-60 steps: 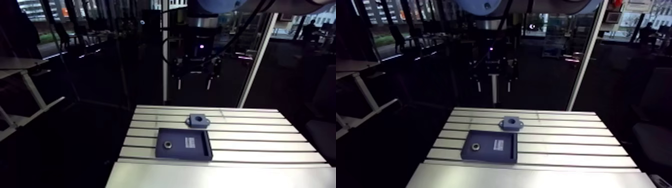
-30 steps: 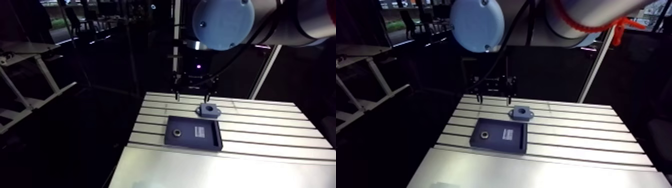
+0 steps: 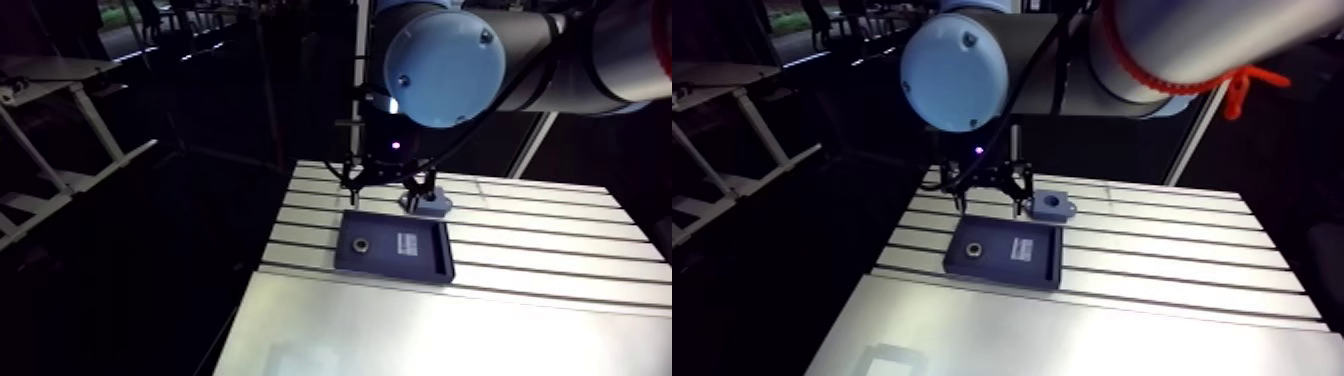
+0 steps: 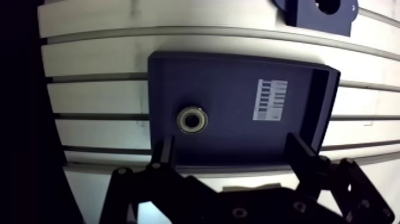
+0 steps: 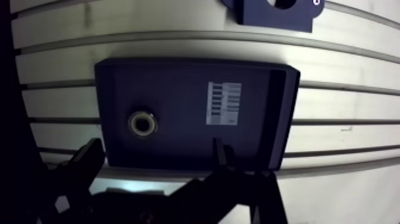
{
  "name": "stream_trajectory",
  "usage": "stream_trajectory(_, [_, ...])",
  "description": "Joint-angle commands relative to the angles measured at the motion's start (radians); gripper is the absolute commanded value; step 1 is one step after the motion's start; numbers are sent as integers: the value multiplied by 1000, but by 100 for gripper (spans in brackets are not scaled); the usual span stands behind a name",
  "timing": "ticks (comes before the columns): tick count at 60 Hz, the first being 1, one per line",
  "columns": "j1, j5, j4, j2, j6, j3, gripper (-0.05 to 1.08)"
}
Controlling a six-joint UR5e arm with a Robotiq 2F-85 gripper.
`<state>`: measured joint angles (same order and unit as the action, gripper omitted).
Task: Pick up the bearing and press it into the housing until flush.
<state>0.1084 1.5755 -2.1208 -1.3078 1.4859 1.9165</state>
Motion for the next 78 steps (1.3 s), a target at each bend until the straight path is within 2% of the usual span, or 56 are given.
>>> stream_trajectory(1, [9,-1,-7,21,0,5,1])
stream_trajectory(16, [20,1,-12,47,-2,16,7])
stream_trajectory(24, [37,2,-54,67,1,20,12])
stream_trajectory(44, [40,2,-60,74,4,20,22])
stream_trajectory(78, [58,4,-73,101,7,23,30])
